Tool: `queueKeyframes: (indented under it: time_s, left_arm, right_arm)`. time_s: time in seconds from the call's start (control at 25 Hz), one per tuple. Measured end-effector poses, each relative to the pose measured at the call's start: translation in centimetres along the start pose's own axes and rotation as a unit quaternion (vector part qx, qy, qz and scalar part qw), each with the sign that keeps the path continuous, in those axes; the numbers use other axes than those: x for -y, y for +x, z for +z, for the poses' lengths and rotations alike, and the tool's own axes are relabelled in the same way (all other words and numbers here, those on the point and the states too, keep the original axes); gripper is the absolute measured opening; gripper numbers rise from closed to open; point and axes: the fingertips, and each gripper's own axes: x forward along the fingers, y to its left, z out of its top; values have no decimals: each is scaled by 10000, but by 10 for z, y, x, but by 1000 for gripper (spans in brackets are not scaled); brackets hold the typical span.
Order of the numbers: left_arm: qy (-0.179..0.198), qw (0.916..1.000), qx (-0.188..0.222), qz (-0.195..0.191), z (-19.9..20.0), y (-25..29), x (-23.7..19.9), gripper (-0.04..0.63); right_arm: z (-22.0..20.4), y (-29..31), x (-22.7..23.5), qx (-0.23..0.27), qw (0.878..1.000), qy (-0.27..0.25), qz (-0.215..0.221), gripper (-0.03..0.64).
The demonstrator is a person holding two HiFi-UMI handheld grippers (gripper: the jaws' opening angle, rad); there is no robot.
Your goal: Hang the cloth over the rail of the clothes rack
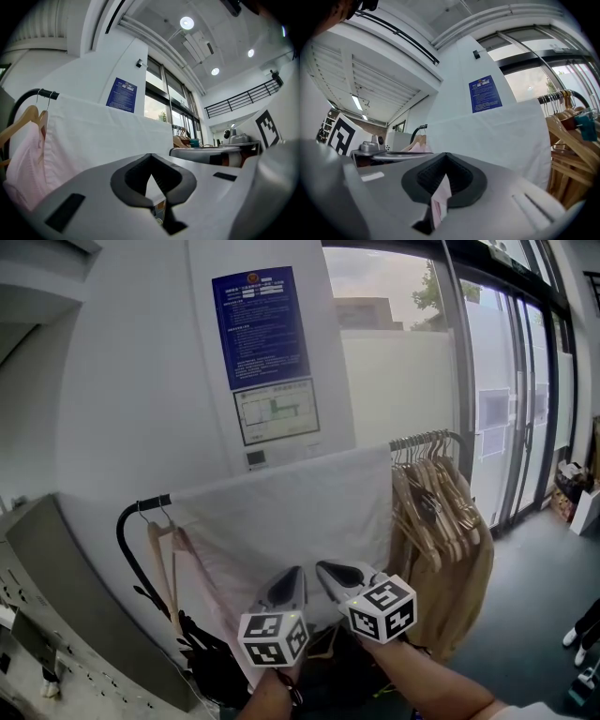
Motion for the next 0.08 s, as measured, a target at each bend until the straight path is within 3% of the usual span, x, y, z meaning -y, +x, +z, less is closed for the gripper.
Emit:
queueKeyframes:
  time_s: [0.08]
  left_arm:
    - [-53,10000,-17,-12,-1,-2,0,6]
  right_arm:
    - [0,-1,-1,11,10000,20,-16,0]
